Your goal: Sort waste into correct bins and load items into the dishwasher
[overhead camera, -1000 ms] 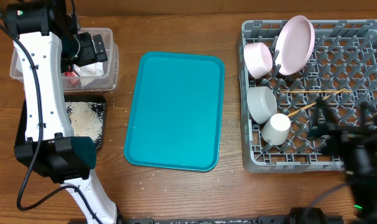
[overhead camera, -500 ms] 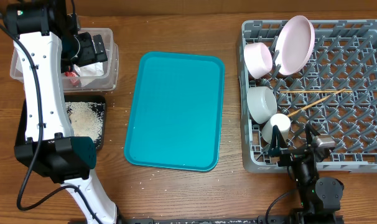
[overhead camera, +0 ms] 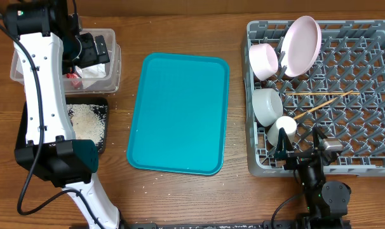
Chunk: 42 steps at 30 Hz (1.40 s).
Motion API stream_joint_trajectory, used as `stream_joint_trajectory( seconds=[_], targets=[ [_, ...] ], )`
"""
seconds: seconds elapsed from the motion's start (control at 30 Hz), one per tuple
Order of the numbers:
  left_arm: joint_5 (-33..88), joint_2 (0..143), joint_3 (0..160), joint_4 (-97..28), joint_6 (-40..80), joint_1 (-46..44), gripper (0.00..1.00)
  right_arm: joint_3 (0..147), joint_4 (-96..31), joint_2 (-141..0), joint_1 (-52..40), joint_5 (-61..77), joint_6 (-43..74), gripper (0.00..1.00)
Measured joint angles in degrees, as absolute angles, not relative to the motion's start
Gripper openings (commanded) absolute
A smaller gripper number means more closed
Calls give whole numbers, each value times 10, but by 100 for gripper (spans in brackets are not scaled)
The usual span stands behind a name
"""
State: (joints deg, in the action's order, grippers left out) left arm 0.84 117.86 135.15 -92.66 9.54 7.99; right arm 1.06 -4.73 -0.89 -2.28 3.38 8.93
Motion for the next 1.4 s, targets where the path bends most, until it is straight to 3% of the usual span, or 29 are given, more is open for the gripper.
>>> stream_joint_trajectory(
  seconds=[0.4, 0.5, 0.63, 0.8, 0.83, 1.0, 1.17, 1.4],
  targets=[
    [8, 1161, 1343, -919, 95, 70, 100, 11, -47, -9, -23, 34, 89, 100],
    [9, 1034, 1256, -872, 96, 17, 100, 11, -48, -8, -23, 34, 89, 100],
    [-11, 733, 1018, -796, 86, -29, 100, 11, -48, -6, -23, 34, 89, 100],
    [21, 473, 718, -553, 86, -11, 100, 11, -47, -6, -23, 34, 89, 100],
    [36, 397, 602, -407, 83, -10, 100, 11, -48, -6, -23, 34, 90, 100],
    [75, 168, 257, -55, 71, -10, 100, 11, -48, -6, -23, 34, 89, 100],
    [84, 75, 100, 10, 69, -11, 100, 11, -47, -6, -23, 34, 90, 100],
    [79, 13, 19, 47, 66, -11, 100, 11, -48, -6, -23, 34, 89, 100]
  ],
)
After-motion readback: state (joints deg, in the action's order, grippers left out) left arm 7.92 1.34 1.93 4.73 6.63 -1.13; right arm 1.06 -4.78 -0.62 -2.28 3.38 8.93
